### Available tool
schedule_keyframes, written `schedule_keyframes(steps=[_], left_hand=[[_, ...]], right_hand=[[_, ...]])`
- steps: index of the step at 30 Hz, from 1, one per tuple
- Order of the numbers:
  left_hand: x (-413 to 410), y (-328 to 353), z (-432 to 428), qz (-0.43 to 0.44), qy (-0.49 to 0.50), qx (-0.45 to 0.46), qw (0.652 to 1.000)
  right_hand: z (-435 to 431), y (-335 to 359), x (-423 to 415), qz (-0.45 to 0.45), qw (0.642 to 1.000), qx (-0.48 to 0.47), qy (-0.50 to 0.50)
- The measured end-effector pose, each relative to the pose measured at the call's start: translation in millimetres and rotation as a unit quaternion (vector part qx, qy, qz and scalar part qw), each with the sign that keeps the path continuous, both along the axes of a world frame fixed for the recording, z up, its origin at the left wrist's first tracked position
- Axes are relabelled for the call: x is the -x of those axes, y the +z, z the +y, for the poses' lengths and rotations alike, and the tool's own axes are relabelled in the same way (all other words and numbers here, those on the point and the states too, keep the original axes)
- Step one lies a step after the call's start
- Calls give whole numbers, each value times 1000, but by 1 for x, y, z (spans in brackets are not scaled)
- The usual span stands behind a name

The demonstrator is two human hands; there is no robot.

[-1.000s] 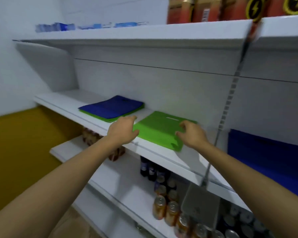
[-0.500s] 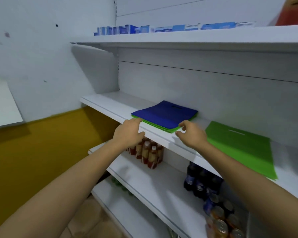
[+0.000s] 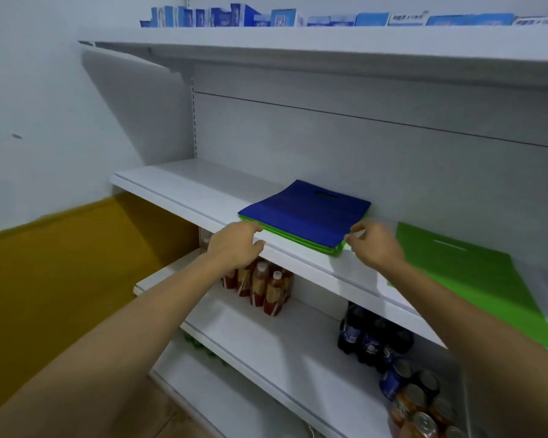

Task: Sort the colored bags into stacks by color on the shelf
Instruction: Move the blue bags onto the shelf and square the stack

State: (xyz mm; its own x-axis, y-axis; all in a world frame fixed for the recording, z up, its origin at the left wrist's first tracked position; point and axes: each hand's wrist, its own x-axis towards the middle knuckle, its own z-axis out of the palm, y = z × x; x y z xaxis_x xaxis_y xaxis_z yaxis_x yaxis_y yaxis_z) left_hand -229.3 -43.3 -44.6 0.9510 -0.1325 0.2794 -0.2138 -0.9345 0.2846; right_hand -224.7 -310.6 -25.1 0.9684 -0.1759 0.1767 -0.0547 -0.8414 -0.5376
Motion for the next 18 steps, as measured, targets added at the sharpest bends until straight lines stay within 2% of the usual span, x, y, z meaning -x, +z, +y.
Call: schedule_keyframes(steps=[9, 15, 18], left_hand=[[-102, 1, -13, 26, -39, 7, 999], [-148, -20, -28, 48, -86, 1, 995], [-165, -14, -32, 22, -98, 53, 994]], right_hand=[[-26, -24, -86, 28, 996, -72, -47], [-26, -32, -117, 58, 993, -47, -94], [-29, -34, -126, 54, 990, -73, -112]])
